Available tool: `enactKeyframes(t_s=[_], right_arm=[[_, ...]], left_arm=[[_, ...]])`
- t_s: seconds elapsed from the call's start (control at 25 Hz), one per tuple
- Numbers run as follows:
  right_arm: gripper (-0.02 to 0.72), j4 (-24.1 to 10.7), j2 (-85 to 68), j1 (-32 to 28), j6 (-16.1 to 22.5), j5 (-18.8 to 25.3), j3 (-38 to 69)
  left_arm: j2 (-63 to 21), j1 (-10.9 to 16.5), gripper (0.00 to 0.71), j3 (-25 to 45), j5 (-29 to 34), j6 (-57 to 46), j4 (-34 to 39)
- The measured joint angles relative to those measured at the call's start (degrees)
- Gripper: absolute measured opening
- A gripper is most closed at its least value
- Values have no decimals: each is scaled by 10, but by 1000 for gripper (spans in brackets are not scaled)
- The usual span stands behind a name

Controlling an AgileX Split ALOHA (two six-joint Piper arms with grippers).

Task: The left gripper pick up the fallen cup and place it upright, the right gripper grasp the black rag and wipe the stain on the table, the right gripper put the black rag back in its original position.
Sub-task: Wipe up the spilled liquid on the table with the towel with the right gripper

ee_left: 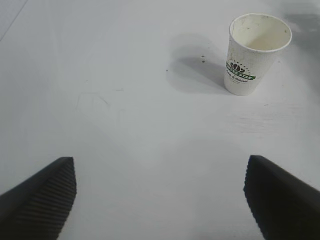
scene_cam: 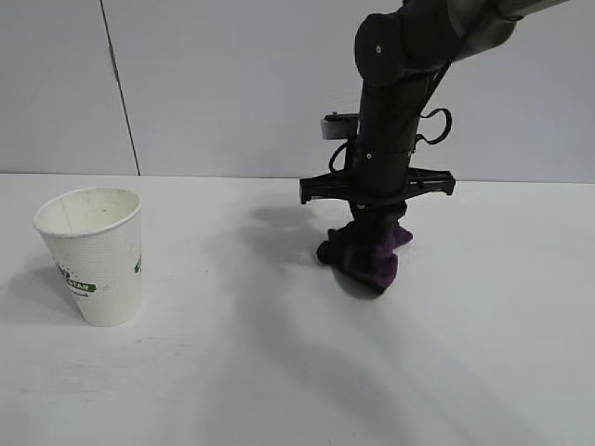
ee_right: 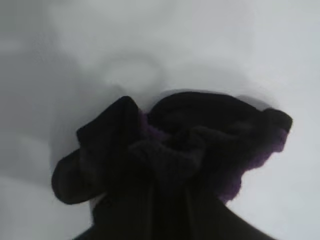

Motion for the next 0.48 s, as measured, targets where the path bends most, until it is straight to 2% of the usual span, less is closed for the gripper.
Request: enactKeyframes(t_s=[0.04,0.12,0.24,0.36,0.48], right_arm=[[52,26,-1,0,-25,25,0],[52,55,-1,0,-51,58,0],[52,61,-3,0,-67,103,0],[52,54,-9,0,-68,110,0],[62,55,-18,0,-68,94,0]], left_arm=[[0,0,654,0,0,0,0],[0,0,654,0,0,0,0],[0,0,654,0,0,0,0],[0,0,654,0,0,0,0],[0,0,654,0,0,0,0]])
